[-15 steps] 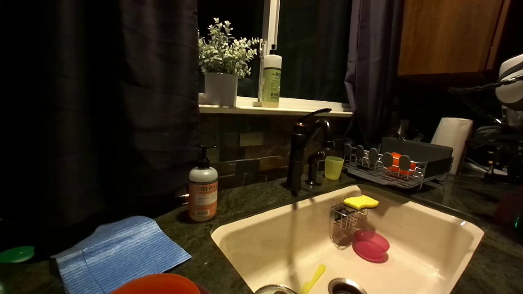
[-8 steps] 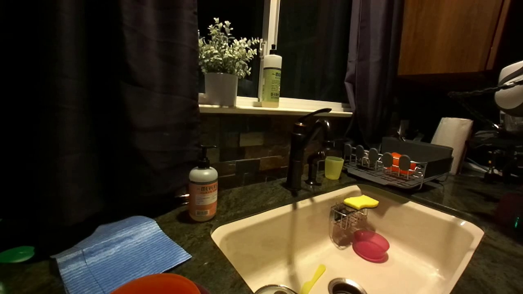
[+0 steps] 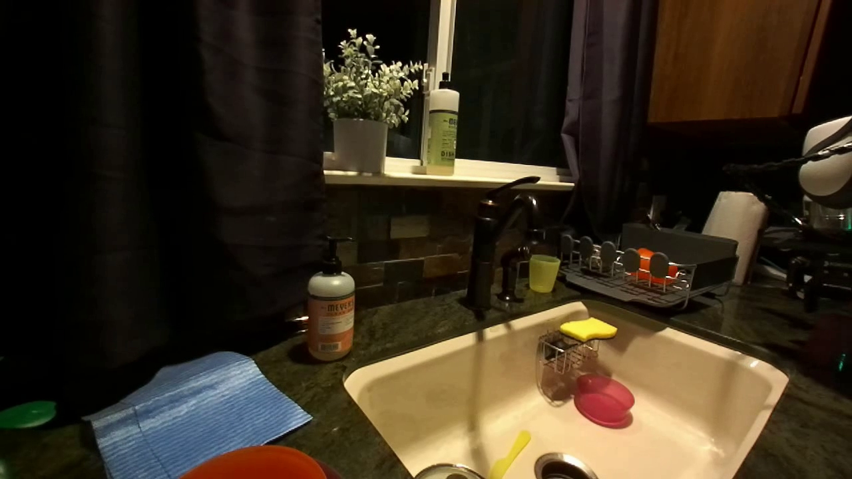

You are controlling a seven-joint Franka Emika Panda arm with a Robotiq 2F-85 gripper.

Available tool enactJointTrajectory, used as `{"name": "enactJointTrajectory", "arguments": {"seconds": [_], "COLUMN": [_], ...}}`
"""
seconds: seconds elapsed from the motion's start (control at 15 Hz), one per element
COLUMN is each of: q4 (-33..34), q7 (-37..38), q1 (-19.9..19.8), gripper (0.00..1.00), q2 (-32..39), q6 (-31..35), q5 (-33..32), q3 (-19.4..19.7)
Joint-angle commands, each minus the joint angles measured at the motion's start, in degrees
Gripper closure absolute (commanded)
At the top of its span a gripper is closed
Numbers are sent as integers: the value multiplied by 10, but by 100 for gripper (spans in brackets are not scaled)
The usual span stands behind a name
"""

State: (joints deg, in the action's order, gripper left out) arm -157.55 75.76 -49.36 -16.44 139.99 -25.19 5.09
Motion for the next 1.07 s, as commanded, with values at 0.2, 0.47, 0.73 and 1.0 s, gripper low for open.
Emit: {"name": "enactJointTrajectory", "arguments": {"seconds": [0.2, 0.47, 0.73, 1.0], "q4": [1, 1, 4, -9], "q7": [35, 64, 92, 178], "q1": [14, 30, 45, 73], "gripper": [16, 50, 55, 55], "q2": [36, 47, 48, 2], "q6": [3, 10, 12, 11], "q5": [-42, -57, -75, -130], "q3": [15, 17, 19, -4]}}
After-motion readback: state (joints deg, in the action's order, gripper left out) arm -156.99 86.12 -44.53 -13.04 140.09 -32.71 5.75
